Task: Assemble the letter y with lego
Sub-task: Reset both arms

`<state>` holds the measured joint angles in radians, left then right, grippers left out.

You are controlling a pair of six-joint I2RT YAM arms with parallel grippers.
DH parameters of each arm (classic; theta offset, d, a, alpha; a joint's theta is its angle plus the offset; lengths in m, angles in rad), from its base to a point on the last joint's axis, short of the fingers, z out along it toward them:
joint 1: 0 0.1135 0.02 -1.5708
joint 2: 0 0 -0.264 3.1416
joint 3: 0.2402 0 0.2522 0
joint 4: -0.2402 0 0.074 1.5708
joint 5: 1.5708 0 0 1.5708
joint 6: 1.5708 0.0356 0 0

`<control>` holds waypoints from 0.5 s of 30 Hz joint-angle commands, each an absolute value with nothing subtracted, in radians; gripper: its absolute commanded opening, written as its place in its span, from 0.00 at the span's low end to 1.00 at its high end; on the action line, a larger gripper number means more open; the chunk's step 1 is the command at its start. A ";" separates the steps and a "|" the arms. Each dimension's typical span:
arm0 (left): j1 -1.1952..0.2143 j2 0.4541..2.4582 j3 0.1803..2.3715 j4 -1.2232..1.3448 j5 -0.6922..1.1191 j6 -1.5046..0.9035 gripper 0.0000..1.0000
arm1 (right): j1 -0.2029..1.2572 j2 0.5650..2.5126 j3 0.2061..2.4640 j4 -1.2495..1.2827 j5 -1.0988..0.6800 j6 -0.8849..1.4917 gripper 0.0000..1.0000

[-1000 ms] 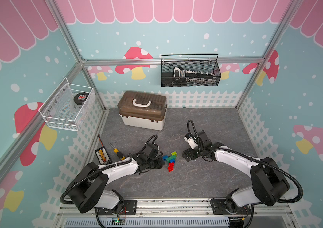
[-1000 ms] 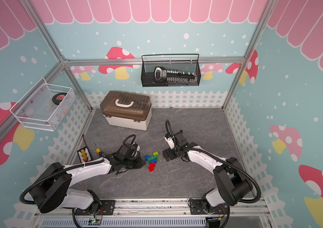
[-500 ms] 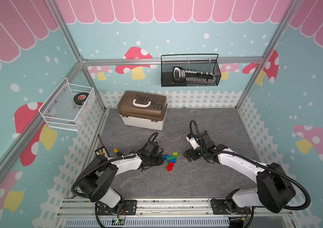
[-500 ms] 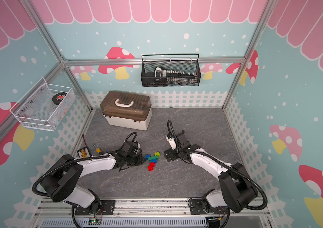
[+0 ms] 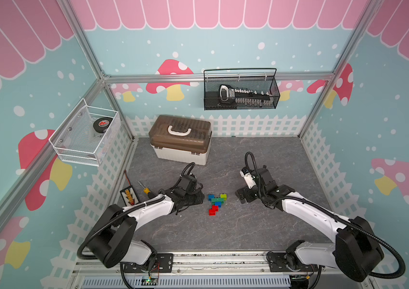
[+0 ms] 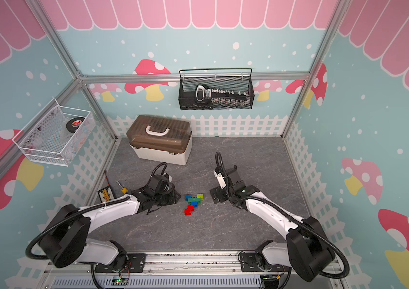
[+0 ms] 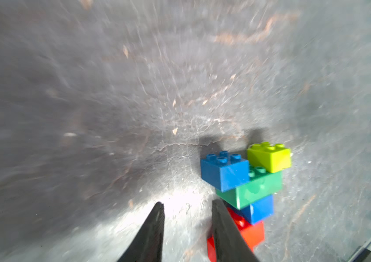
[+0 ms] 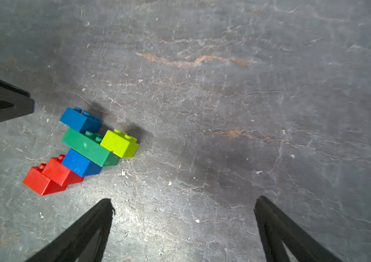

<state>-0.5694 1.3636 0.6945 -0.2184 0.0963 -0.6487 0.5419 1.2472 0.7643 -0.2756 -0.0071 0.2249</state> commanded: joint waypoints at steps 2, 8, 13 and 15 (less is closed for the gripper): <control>-0.542 1.198 0.720 -0.371 -0.086 -0.600 0.64 | 0.535 1.168 0.729 -0.237 0.163 0.260 0.99; -0.450 1.091 0.802 -0.453 -0.231 -0.534 0.99 | 0.516 1.157 0.743 -0.175 0.500 0.283 0.99; -0.371 1.067 0.844 -0.364 -0.455 -0.363 0.99 | 0.418 1.158 0.675 0.044 0.762 0.267 0.99; -0.329 1.041 0.812 -0.280 -0.506 -0.312 0.99 | 0.363 1.175 0.661 0.094 0.786 0.250 0.99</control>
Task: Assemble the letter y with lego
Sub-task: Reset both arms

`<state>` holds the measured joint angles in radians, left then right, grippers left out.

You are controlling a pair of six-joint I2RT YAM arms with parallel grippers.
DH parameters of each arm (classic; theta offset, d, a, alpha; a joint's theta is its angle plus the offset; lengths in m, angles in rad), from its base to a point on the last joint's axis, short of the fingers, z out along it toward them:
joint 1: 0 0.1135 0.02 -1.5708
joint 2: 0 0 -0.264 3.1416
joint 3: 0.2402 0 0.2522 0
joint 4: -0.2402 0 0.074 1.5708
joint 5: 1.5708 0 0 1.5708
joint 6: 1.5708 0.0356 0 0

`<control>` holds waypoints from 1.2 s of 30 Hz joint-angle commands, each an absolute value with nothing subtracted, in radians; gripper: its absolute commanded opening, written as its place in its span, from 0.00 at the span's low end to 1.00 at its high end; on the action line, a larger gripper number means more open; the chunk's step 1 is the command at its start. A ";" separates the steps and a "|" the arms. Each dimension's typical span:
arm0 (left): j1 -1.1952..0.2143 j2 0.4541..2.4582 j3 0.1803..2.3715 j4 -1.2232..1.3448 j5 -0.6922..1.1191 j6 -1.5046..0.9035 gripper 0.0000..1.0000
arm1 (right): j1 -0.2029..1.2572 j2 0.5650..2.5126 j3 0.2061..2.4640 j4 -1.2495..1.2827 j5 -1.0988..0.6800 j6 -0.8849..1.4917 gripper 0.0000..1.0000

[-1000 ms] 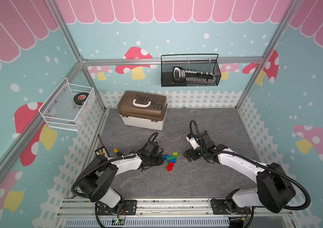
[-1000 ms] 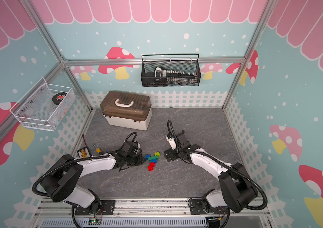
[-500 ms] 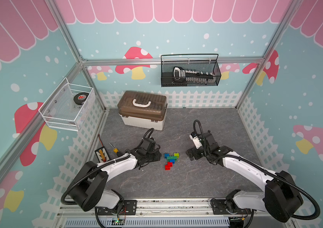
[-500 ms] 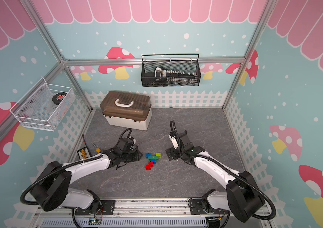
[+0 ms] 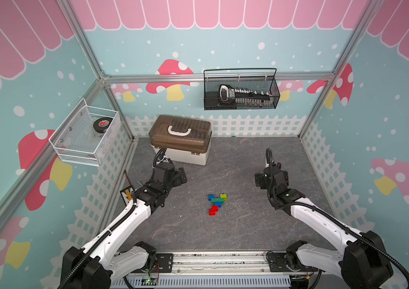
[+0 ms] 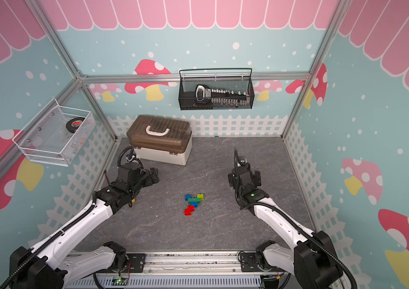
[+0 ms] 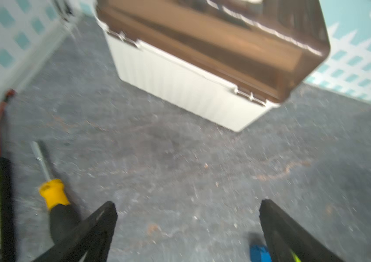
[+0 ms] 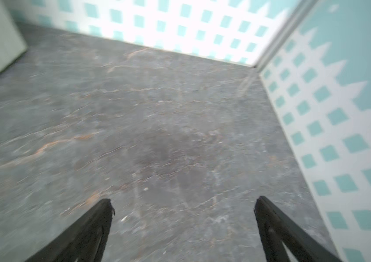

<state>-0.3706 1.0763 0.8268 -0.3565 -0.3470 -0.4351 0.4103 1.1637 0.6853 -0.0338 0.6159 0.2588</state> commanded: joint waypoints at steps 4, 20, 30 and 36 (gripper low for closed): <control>-0.212 1.004 0.702 -0.080 -0.486 -0.201 1.00 | 0.263 1.216 0.663 0.108 0.827 0.256 0.99; -0.114 1.395 0.388 0.771 -0.502 -0.075 0.99 | 0.147 1.479 0.362 0.910 0.630 0.045 0.99; -0.097 1.546 0.373 0.942 -0.411 -0.049 1.00 | 0.102 1.540 0.312 1.049 0.436 0.028 0.99; -0.099 1.538 0.378 0.918 -0.416 -0.057 0.99 | 0.097 1.530 0.321 1.002 0.375 0.019 0.99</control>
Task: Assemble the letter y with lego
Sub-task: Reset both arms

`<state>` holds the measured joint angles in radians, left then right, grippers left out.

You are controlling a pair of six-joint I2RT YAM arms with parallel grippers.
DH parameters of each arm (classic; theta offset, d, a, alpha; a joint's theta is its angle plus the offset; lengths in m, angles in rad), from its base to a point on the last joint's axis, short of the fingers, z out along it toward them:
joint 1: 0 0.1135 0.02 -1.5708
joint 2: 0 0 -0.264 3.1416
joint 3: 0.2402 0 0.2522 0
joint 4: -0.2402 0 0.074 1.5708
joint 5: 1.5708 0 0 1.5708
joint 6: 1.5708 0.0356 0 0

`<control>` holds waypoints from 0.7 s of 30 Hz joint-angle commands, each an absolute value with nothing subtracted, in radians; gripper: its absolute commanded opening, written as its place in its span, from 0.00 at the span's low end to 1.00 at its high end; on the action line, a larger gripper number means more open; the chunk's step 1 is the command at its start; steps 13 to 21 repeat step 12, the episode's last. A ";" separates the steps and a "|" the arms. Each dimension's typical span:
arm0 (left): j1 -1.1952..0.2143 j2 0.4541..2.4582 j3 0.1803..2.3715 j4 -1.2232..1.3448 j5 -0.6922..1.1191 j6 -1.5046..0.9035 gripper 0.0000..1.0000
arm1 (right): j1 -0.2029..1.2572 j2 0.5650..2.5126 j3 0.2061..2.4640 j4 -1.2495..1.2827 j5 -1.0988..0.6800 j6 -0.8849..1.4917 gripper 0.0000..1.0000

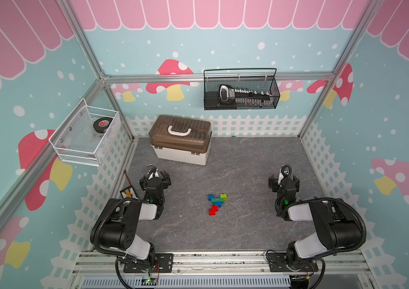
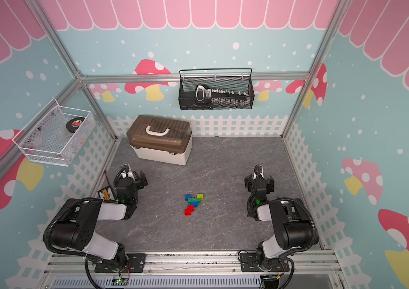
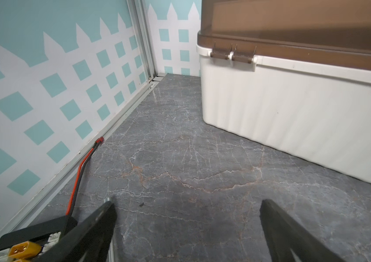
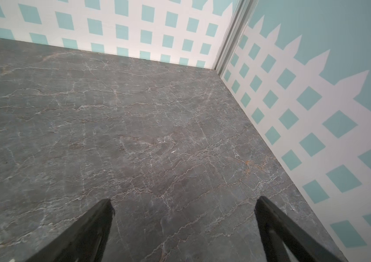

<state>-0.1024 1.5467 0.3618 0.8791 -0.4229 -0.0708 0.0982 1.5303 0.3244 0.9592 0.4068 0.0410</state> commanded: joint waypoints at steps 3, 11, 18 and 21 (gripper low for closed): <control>-0.099 1.536 0.379 0.910 -0.416 -0.058 0.99 | 0.097 1.524 0.324 0.986 0.374 0.022 0.99; -0.101 1.542 0.376 0.928 -0.420 -0.055 0.99 | 0.081 1.530 0.339 0.965 0.350 0.035 0.99; -0.101 1.540 0.376 0.924 -0.418 -0.057 0.99 | 0.081 1.527 0.337 0.966 0.350 0.034 0.99; -0.101 1.540 0.376 0.924 -0.418 -0.057 0.99 | 0.081 1.527 0.337 0.966 0.350 0.034 0.99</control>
